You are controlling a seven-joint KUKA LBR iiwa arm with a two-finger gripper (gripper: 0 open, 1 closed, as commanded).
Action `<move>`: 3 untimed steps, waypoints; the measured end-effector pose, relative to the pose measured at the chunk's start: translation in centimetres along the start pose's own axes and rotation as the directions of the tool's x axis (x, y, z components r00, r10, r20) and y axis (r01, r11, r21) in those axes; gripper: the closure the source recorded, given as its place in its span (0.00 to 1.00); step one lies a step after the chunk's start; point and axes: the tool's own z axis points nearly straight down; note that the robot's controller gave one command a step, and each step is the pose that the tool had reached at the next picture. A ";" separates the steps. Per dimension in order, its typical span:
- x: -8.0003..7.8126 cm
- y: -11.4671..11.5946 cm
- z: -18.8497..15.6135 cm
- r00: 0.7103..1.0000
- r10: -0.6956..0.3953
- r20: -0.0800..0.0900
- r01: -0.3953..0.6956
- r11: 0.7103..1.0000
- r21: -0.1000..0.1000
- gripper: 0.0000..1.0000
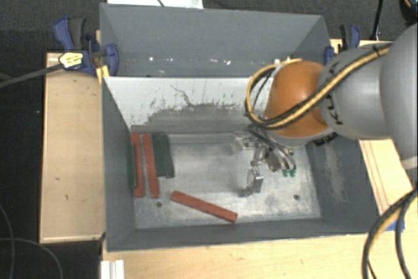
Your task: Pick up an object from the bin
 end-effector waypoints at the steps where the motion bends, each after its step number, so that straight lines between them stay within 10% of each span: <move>1: -0.7 4.3 -8.6 1.000 0.019 0.012 -0.019 1.000 0.002 0.00; 2: 4.9 9.0 -3.3 0.973 -0.232 -0.002 0.232 0.973 0.003 0.00; 3: 5.8 12.7 0.2 0.962 -0.274 0.013 0.274 0.962 0.007 0.00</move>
Offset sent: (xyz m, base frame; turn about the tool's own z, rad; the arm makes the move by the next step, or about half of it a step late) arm -0.0011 0.0399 0.0806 0.0231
